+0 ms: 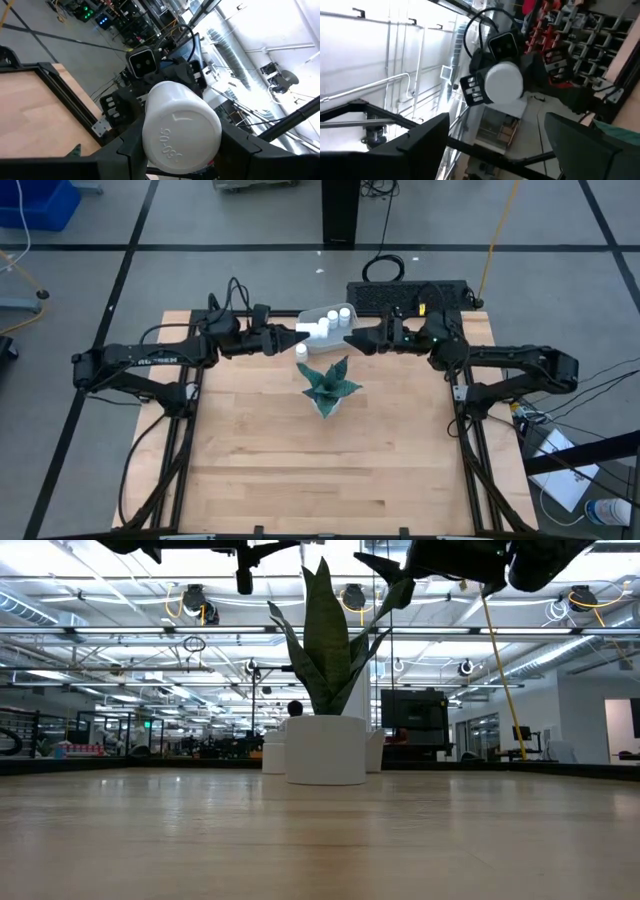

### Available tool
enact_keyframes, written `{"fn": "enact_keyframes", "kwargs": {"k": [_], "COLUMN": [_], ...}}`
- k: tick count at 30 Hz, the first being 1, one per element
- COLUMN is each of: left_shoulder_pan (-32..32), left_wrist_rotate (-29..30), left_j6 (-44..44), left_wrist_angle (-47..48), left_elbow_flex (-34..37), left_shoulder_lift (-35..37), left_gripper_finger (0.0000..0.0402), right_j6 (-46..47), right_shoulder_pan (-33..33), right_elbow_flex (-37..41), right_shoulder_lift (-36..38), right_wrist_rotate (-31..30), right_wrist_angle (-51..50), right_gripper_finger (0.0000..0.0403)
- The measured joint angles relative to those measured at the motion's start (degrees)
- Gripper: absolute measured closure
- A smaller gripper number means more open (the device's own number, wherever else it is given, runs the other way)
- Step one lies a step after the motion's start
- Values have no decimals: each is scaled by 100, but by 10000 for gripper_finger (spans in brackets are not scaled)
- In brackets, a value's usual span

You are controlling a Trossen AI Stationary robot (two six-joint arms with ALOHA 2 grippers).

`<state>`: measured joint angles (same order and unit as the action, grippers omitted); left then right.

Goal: Pick and place pill bottles into a basket
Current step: Put the white medicine bottle into the gray bin

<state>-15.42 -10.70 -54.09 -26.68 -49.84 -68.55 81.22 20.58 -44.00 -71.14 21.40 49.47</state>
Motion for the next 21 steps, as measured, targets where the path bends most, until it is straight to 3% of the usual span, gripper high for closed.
{"fn": "enact_keyframes", "kwargs": {"k": [7,15,21], "left_shoulder_pan": [0,2,-45], "left_wrist_rotate": [11,-35,-20], "left_j6": [36,8,20], "left_wrist_angle": [2,164,163], "left_elbow_flex": [0,0,0], "left_shoulder_lift": [-2,0,22], "left_gripper_finger": [226,226,223], "right_j6": [-70,-447,-557], "right_shoulder_pan": [-46,-85,-68], "right_elbow_flex": [-478,-1394,-1653], "right_shoulder_lift": [-304,-834,-1100], "right_wrist_rotate": [136,652,884], "right_wrist_angle": [-81,-972,-981], "right_gripper_finger": [66,65,64]}}
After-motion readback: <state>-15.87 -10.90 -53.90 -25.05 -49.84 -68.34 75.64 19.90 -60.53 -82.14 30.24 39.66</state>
